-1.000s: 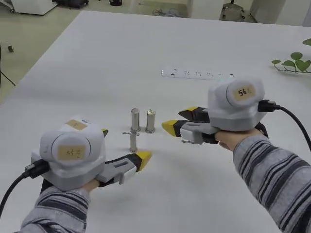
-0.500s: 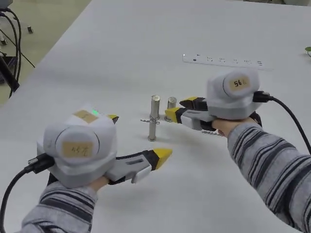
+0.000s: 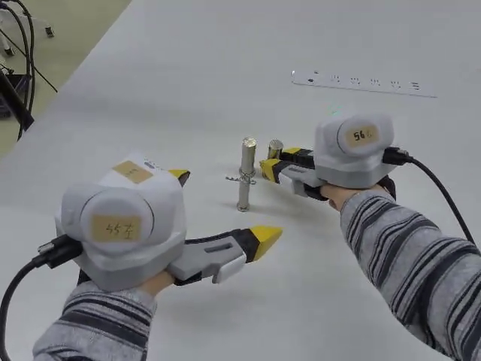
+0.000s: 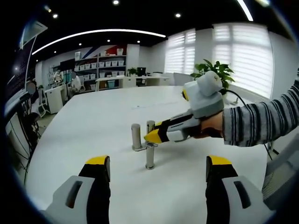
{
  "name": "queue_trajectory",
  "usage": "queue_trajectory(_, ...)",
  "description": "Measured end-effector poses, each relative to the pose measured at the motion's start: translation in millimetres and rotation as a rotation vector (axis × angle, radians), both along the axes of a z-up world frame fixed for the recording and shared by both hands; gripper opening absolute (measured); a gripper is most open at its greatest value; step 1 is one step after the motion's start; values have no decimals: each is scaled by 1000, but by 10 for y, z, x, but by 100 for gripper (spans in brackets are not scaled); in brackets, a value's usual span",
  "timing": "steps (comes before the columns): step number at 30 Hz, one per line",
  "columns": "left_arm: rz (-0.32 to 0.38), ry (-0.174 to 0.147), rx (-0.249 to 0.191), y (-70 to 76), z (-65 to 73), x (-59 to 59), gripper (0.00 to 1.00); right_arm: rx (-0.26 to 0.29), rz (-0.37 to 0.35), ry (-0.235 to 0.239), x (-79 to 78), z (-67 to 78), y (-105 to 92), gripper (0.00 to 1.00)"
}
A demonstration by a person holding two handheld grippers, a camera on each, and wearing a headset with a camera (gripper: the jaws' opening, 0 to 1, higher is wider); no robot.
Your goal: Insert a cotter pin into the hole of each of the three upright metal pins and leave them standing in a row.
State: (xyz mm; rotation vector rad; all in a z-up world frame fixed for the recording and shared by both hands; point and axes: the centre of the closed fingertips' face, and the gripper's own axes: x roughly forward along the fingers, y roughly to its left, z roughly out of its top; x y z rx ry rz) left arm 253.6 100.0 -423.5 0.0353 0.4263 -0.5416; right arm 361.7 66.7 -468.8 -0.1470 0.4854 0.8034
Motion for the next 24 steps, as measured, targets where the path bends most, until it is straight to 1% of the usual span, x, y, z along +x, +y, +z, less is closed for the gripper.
queue_trajectory(1, 1, 7, 0, 1, -16, -3, 83, -7, -3, -9, -7, 1, 5, 9)
queue_trajectory(3, 1, 5, 3, 3, -16, -4, 83, -8, -25, -15, -10, 8, 1, 9)
queue_trajectory(6, 0, 5, -2, -3, -8, -8, 83, -25, -35, -25, -5, 11, -2, 9)
queue_trajectory(8, 0, 4, -4, -3, -6, -7, 83, -46, -33, -36, -1, 12, -7, 8)
queue_trajectory(11, 3, 2, -1, 7, -9, -8, 83, -62, -35, -44, -2, 6, -29, 8)
queue_trajectory(13, 5, 5, 2, 13, -14, -11, 83, -70, -41, -51, 2, -1, -61, 8)
queue_trajectory(15, 5, 5, 1, 13, -15, -13, 83, -66, -53, -42, -14, -3, -103, 8)
queue_trajectory(18, 5, 3, 7, 14, -17, -14, 83, -67, -70, -40, -61, 14, -176, 8)
queue_trajectory(22, 5, 3, 10, -1, -31, -11, 83, -65, -114, -29, -140, 49, -302, 8)
queue_trajectory(23, 3, 1, 10, -10, -27, -11, 83, -65, -124, -31, -155, 55, -327, 8)
queue_trajectory(24, 0, 0, 10, -22, -27, -12, 83, -76, -126, -37, -183, 61, -358, 8)
